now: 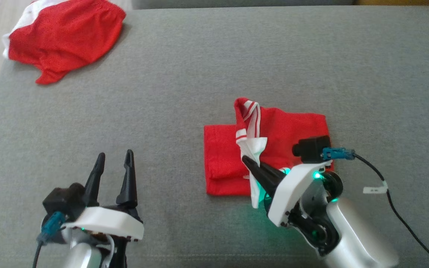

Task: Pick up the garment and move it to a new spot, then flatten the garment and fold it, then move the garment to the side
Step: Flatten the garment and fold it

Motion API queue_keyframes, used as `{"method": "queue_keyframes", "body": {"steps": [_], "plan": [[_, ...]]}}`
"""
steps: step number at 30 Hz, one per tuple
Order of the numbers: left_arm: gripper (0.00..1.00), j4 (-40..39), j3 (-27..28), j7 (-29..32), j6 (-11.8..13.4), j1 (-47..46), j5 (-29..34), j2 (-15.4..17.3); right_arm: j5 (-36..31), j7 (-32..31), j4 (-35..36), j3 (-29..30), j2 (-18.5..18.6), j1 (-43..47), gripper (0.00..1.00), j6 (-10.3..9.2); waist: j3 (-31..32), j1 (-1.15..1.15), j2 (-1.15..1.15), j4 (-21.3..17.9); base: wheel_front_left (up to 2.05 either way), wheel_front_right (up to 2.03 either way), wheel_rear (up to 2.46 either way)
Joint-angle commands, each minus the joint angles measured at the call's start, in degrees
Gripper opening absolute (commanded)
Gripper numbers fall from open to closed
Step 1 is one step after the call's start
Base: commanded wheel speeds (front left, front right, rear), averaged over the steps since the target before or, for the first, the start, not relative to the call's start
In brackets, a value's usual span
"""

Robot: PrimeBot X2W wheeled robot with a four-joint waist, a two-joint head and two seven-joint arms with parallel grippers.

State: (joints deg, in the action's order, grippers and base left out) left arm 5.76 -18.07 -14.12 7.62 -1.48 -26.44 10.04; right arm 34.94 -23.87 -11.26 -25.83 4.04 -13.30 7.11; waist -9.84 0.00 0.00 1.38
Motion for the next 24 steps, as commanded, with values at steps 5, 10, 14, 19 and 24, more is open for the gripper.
{"method": "queue_keyframes", "body": {"steps": [5,10,14,19,24], "plan": [[1.0,-0.5,1.4,-0.4,-0.5,-3.0,-0.1,-0.3,4.7,4.8,-5.7,-5.0,-1.1,-6.4,0.0,0.37,-0.7,0.0,0.0,2.2,0.0,0.0,0.0],[1.0,-0.2,1.4,-0.6,-0.6,-3.2,-0.1,-0.5,9.4,8.3,-10.0,-8.6,-1.1,-9.1,1.0,0.37,-0.8,0.0,0.0,2.6,0.0,0.0,0.0],[1.0,-0.1,1.7,-0.6,-0.4,-3.1,-0.1,-0.6,11.1,11.5,-11.2,-10.3,-1.2,-11.0,1.0,0.37,-0.7,0.0,0.0,2.0,0.0,0.0,0.0],[1.0,-0.1,1.7,-0.7,-0.5,-3.1,0.0,-0.6,12.2,14.4,-9.8,-10.9,-1.2,-12.1,1.0,0.37,-0.6,0.0,0.0,1.1,0.0,0.0,0.0],[1.0,-0.2,1.6,-0.7,-0.5,-2.9,0.1,-0.5,12.2,17.9,-6.1,-8.7,-1.2,-11.7,1.0,0.37,-0.2,0.0,0.0,-0.1,0.0,0.0,0.0]]}}
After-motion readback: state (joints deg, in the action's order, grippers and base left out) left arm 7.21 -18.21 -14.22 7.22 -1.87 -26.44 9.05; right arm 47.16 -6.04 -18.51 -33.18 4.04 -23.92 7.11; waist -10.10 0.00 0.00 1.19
